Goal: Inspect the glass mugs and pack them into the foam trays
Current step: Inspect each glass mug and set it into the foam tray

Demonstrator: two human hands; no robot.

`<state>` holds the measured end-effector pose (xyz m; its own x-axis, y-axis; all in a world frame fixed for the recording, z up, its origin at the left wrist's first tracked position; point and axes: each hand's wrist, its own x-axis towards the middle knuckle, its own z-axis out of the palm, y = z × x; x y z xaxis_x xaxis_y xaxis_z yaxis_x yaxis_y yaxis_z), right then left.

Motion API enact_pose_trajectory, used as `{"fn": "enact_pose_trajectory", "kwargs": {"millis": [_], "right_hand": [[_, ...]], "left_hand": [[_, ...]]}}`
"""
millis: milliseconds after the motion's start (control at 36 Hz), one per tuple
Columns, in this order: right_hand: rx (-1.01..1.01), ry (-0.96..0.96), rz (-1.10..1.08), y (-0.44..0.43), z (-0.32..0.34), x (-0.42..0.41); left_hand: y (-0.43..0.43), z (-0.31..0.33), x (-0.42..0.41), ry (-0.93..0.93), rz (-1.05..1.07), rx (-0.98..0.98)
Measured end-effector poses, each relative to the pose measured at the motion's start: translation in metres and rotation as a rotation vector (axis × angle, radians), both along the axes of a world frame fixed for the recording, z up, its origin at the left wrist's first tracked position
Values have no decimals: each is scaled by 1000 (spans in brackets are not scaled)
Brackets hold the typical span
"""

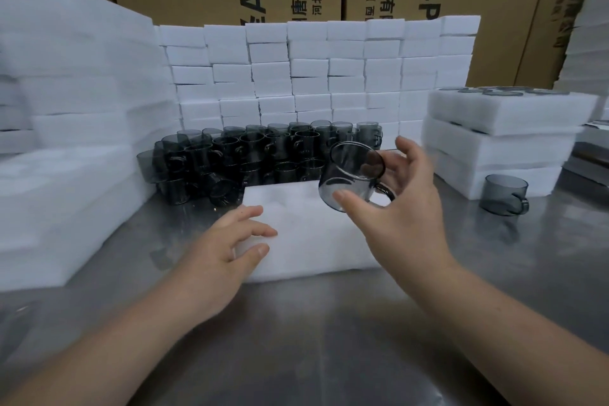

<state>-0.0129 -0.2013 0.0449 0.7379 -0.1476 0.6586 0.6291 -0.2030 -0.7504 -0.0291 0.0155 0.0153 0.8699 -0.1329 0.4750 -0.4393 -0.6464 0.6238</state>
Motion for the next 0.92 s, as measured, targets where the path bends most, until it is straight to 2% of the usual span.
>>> {"fn": "enact_pose_trajectory", "kwargs": {"millis": [389,695,917], "right_hand": [[-135,43,62,2,4,-12],[-271,96,235,15,3,-25],[-283,120,225,25,-2,-32]], "left_hand": [[-18,12,-18,-5,101,-49],[-30,24,-37,-86,-37,-7],[-37,24,-42,-119,17,-72]]}}
